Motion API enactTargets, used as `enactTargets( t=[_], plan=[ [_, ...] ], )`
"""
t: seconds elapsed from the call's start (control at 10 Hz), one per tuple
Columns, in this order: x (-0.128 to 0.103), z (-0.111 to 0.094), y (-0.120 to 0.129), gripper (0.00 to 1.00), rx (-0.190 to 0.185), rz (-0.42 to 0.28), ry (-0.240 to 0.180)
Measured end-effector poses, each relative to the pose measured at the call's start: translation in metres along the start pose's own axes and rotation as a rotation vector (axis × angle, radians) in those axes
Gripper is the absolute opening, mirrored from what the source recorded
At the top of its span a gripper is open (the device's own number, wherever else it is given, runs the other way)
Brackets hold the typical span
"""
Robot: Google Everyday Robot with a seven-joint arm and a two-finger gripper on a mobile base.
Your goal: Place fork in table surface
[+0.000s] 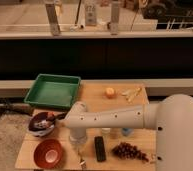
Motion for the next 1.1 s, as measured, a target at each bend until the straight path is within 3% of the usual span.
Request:
enactTargets(
  t=[0.4,1.1],
  plan=[
    [-0.002,-0.006,-0.004,0.03,0.001,-0.011,0.014],
    [-0.016,-0.097,-0.018,0.0,0.031,-0.027,0.126]
  ],
)
